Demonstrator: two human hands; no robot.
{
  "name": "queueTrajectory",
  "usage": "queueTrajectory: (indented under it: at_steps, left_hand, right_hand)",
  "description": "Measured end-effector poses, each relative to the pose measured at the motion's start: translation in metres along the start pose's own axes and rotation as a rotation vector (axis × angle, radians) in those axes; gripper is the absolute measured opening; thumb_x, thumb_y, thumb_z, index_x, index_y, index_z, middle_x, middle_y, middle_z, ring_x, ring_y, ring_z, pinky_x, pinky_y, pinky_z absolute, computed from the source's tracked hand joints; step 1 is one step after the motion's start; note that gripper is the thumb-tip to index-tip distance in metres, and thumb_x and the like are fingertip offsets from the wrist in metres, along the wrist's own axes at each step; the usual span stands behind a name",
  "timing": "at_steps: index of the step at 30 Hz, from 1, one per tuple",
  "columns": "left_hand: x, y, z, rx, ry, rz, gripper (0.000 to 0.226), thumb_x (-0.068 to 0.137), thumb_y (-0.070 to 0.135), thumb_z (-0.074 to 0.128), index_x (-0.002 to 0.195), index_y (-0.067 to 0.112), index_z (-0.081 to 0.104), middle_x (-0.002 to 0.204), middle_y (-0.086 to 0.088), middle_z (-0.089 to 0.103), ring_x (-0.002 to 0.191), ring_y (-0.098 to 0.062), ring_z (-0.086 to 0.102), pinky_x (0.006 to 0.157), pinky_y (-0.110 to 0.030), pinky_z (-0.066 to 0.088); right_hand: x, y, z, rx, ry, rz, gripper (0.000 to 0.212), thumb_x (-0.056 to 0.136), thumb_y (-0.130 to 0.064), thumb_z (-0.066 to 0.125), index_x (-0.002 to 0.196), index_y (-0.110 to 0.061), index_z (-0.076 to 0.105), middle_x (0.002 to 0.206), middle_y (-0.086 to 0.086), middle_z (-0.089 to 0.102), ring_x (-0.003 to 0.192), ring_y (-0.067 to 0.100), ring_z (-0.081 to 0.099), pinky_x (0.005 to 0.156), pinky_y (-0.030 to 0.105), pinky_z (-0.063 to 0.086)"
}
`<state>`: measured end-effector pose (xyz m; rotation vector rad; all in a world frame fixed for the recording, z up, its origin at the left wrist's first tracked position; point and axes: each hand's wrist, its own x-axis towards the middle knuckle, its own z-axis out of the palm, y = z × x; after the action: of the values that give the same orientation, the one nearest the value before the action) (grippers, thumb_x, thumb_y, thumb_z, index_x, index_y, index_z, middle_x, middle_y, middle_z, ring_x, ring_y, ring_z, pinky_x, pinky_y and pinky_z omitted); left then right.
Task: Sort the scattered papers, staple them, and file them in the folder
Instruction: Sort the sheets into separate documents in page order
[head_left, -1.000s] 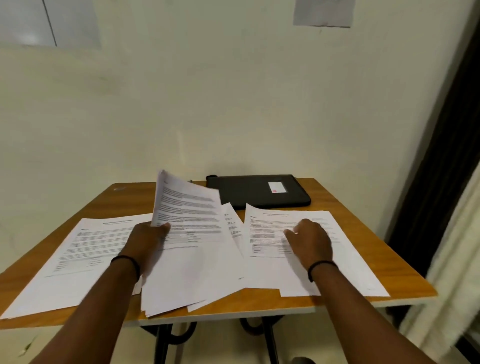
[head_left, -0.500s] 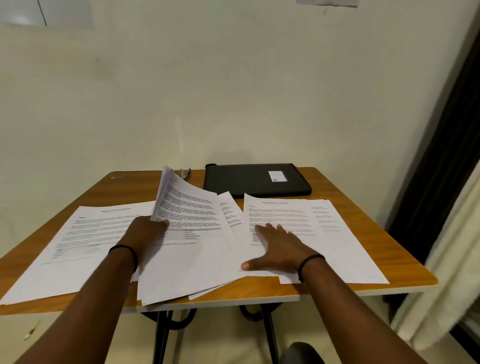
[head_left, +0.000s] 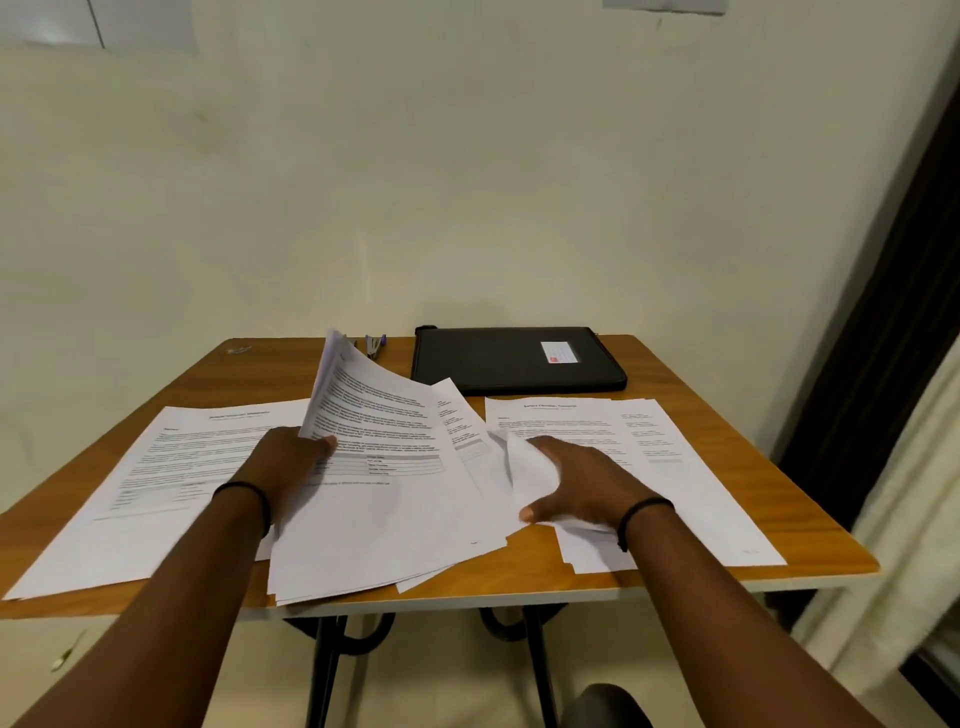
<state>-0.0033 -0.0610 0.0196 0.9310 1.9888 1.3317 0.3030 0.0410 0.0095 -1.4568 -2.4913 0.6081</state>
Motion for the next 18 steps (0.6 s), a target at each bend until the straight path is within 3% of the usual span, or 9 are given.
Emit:
queueTrajectory:
  at_steps: [2,5,7,10,12,14,18]
  left_hand:
    - [-0.001,-0.001,0.001,-0.044,-0.027,-0.035,0.017,0.097,0.01,0.061,0.105,-0.004,0.062,0.088,-0.014,0.065,0.075,-0.025,0.06,0.069,-0.029,0.048]
    - [-0.002,-0.003,-0.001,-0.159,-0.066,-0.119,0.025,0.093,0.007,0.065,0.114,-0.006,0.061,0.107,-0.021,0.069,0.096,-0.038,0.066,0.093,-0.045,0.052]
    - [-0.002,-0.004,0.0,-0.191,-0.094,-0.148,0.025,0.093,0.006,0.065,0.116,-0.004,0.06,0.112,-0.021,0.068,0.1,-0.039,0.066,0.091,-0.045,0.052]
    - [-0.002,-0.004,0.006,-0.216,-0.128,-0.144,0.017,0.095,0.005,0.062,0.111,-0.001,0.061,0.105,-0.017,0.068,0.09,-0.033,0.067,0.079,-0.038,0.053]
    - [0.0,-0.004,0.008,-0.245,-0.149,-0.156,0.017,0.094,0.008,0.063,0.11,0.0,0.061,0.104,-0.016,0.07,0.088,-0.032,0.068,0.078,-0.041,0.055]
    - [0.006,-0.009,0.009,-0.284,-0.18,-0.192,0.031,0.092,0.016,0.068,0.118,0.0,0.061,0.114,-0.02,0.07,0.096,-0.039,0.069,0.093,-0.052,0.053]
    - [-0.002,-0.006,0.019,-0.418,-0.199,-0.145,0.037,0.096,0.039,0.06,0.114,0.009,0.066,0.11,-0.02,0.072,0.1,-0.04,0.069,0.097,-0.053,0.051]
  right_hand:
    - [0.003,0.0,-0.001,0.003,0.132,0.055,0.071,0.079,-0.039,0.081,0.14,-0.027,0.047,0.143,0.0,0.053,0.126,0.023,0.053,0.105,0.038,0.044]
    - [0.005,-0.001,-0.004,-0.021,0.331,0.109,0.048,0.087,-0.038,0.073,0.13,-0.023,0.058,0.129,0.002,0.064,0.111,0.021,0.062,0.096,0.037,0.051]
    - [0.003,-0.006,-0.009,0.024,0.44,0.113,0.04,0.09,-0.038,0.069,0.126,-0.021,0.061,0.123,0.003,0.067,0.104,0.021,0.064,0.088,0.033,0.052]
    - [0.0,-0.022,-0.015,0.175,0.547,0.046,0.038,0.09,-0.038,0.07,0.122,-0.02,0.061,0.113,0.001,0.066,0.092,0.015,0.061,0.079,0.029,0.053]
    - [-0.007,-0.043,-0.015,0.28,0.525,-0.075,0.038,0.087,-0.039,0.072,0.119,-0.023,0.06,0.103,-0.006,0.063,0.089,0.011,0.061,0.074,0.026,0.055]
    - [-0.014,-0.067,-0.007,0.302,0.427,-0.195,0.041,0.085,-0.041,0.074,0.121,-0.026,0.06,0.102,-0.009,0.063,0.09,0.012,0.062,0.075,0.029,0.057]
    - [-0.021,-0.101,0.03,0.186,0.188,-0.337,0.05,0.083,-0.051,0.071,0.127,-0.029,0.059,0.124,-0.005,0.065,0.105,0.016,0.061,0.088,0.035,0.054]
